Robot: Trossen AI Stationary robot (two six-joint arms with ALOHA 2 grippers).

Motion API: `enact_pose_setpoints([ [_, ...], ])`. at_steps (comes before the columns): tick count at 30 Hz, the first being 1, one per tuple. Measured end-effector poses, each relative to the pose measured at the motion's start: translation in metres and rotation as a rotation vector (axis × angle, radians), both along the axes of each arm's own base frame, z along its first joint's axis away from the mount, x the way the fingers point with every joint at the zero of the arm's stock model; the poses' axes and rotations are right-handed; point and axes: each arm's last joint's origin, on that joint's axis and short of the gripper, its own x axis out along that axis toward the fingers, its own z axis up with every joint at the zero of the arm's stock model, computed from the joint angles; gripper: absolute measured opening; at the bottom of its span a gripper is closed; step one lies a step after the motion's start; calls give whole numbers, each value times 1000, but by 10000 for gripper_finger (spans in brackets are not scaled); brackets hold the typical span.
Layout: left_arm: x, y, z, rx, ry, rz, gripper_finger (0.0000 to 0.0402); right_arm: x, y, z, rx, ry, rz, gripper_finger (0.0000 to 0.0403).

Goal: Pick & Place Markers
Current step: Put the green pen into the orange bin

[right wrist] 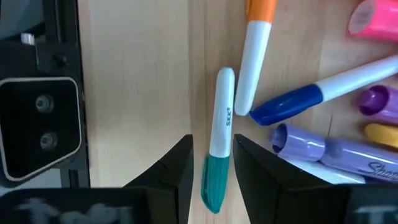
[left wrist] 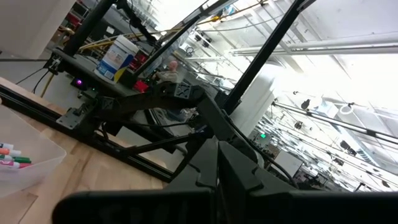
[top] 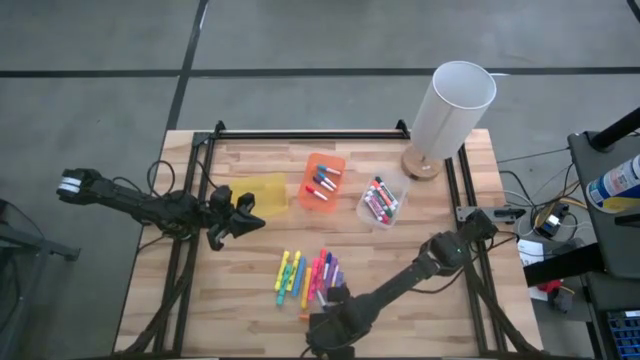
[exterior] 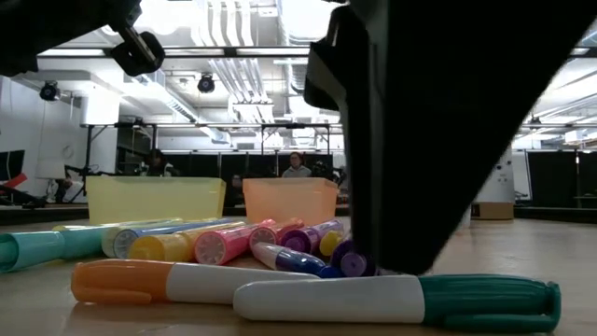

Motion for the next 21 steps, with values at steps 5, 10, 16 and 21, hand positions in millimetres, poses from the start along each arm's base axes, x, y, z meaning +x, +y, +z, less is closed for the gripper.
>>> enact_pose_setpoints([
  [5, 0, 0, 0, 0, 0, 0, 9, -3, -2, -8, -13, 23, -4, 106],
  [10, 0, 0, 0, 0, 0, 0, 9, -6, -4, -17, -32, 51, -3, 105],
  [16, 0, 0, 0, 0, 0, 1, 9, -6, -5, -19, -34, 53, -2, 77],
  [21, 0, 0, 0, 0, 1, 2, 9, -6, -6, -18, -33, 51, -2, 32],
])
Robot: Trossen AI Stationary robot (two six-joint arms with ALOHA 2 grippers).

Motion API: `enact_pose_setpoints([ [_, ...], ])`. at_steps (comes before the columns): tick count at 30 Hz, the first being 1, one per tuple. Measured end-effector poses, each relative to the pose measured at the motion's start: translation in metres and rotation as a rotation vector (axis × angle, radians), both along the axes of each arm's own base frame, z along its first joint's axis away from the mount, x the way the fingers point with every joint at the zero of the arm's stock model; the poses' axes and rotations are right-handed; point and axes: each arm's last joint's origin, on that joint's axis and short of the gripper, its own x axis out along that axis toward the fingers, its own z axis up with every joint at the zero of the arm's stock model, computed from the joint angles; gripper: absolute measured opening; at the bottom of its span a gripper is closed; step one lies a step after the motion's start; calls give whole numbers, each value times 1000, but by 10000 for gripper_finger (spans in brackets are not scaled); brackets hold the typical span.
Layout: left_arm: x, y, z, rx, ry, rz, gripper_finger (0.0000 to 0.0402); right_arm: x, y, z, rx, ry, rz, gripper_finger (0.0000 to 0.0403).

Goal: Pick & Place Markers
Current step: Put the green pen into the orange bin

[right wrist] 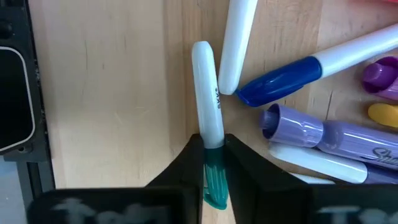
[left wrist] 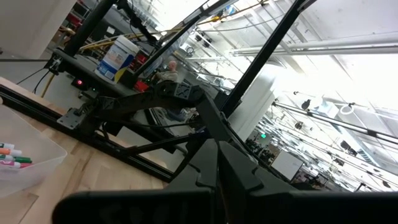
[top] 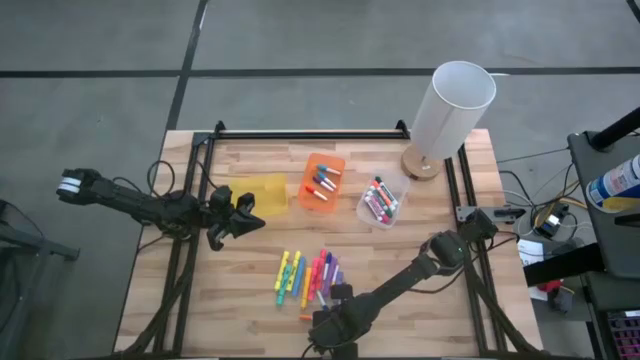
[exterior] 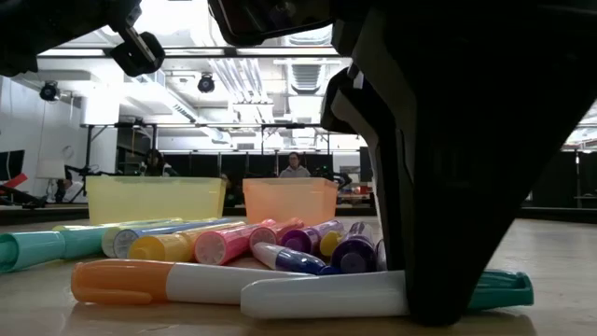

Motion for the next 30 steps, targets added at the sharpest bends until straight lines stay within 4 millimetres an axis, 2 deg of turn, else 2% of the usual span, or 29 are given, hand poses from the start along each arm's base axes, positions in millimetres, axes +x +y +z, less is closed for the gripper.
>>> enact_pose_setpoints([
  [6, 0, 0, 0, 0, 0, 0, 9, 4, -1, 10, 13, -21, 1, 24],
  [9, 0, 0, 0, 0, 0, 0, 9, 8, -4, 26, 28, -55, -6, 23],
  [12, 0, 0, 0, 0, 0, 0, 9, 12, -9, 39, 30, -73, -17, 18],
  [20, 0, 0, 0, 0, 0, 0, 9, 16, -32, 61, -42, -66, -19, 4],
  [25, 0, 0, 0, 1, 2, 0, 9, 21, -43, 63, -14, -56, -43, 6],
  [30, 0, 0, -1, 2, 5, 0, 9, 20, -42, 63, -14, -55, -37, 7],
])
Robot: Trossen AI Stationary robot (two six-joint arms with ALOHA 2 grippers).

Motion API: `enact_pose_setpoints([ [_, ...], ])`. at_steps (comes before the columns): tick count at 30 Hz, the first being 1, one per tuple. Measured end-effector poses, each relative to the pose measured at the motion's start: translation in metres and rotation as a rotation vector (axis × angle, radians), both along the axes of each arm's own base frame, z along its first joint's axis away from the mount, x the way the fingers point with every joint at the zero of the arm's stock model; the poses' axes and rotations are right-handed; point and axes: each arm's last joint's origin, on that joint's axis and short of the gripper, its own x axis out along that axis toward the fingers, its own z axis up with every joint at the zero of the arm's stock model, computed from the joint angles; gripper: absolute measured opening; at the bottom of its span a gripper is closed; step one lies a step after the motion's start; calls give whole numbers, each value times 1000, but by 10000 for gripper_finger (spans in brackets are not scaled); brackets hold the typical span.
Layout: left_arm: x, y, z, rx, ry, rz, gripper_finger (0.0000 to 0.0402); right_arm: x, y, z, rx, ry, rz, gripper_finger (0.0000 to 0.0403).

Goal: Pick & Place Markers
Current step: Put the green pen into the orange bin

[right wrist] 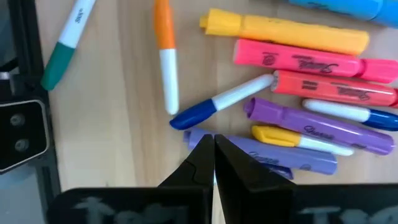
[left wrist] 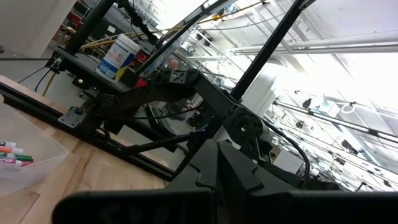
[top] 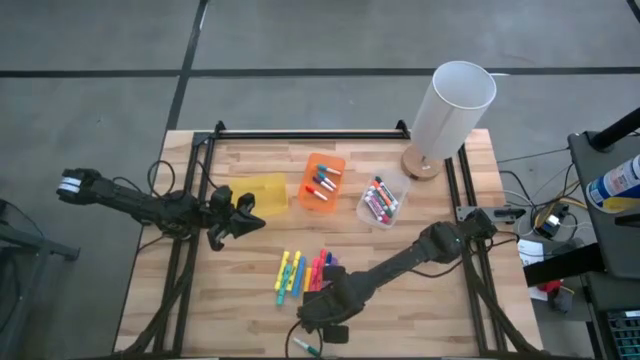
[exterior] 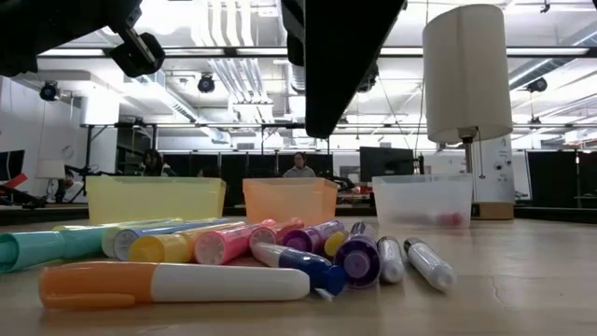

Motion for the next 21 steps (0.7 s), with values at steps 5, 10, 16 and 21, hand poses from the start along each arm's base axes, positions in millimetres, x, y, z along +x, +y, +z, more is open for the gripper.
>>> enact_pose_setpoints([
  [5, 0, 0, 0, 0, -1, 0, 9, 3, 0, 1, 13, -23, -15, 8],
  [10, 0, 0, 1, -1, -5, 0, 9, 11, 7, 4, 143, -88, -108, 11],
  [16, 0, 0, 1, 4, -7, 2, 9, 24, 18, 12, 310, -217, -219, 57],
  [21, 0, 0, -1, 11, 8, -11, 9, 27, 27, 6, 365, -219, -309, 115],
])
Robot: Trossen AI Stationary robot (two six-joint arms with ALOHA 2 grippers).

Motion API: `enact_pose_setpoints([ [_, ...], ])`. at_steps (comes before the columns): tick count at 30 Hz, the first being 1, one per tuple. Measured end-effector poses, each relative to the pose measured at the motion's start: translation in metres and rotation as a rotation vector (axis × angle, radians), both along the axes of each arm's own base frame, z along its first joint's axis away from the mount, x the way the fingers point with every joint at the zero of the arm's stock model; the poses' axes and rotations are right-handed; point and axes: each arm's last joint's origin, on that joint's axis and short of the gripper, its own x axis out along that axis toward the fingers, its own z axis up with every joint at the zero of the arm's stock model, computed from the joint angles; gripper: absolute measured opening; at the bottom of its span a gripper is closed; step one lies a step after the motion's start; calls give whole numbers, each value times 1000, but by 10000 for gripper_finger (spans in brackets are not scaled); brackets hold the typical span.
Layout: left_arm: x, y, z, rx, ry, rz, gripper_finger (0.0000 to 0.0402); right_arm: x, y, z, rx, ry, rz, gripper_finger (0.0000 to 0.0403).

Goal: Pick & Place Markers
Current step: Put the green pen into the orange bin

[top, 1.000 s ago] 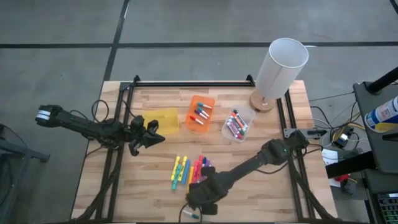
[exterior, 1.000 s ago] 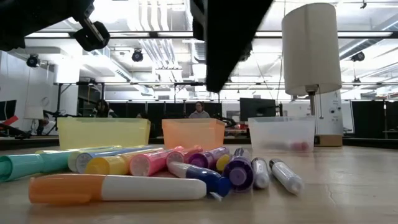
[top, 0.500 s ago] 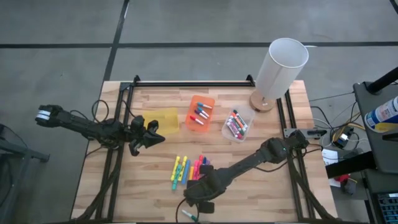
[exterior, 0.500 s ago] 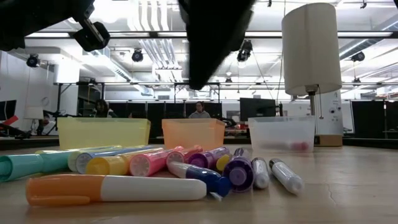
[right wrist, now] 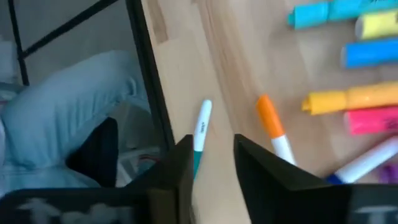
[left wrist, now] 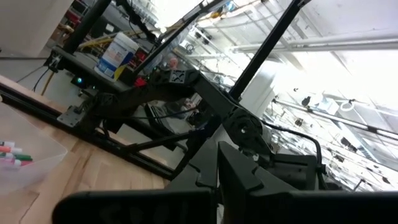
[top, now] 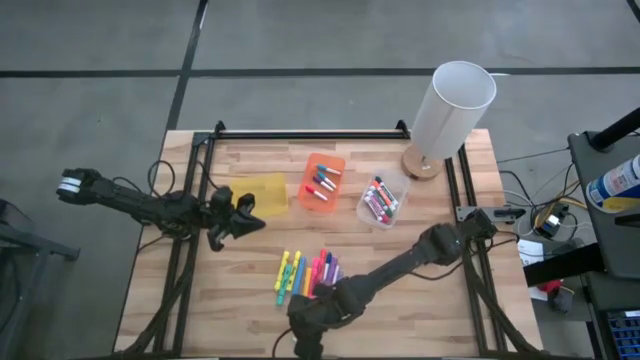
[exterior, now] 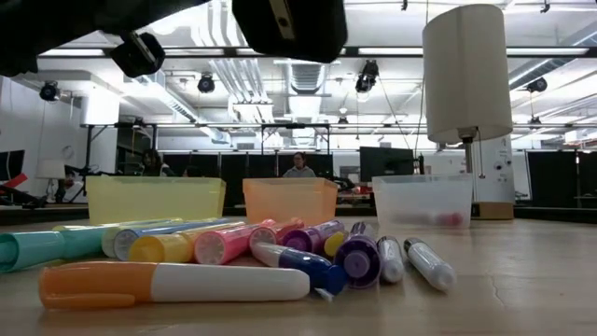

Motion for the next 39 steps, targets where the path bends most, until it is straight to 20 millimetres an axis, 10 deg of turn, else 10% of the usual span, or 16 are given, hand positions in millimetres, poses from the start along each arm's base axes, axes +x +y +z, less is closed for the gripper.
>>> enact_pose_setpoints([
  [28, 4, -14, -20, 10, 200, -134, 9, -12, 25, -17, 19, 66, -83, 133],
  [39, 14, -39, -17, 98, 219, -148, 9, -57, 3, 12, -424, 196, -114, 113],
])
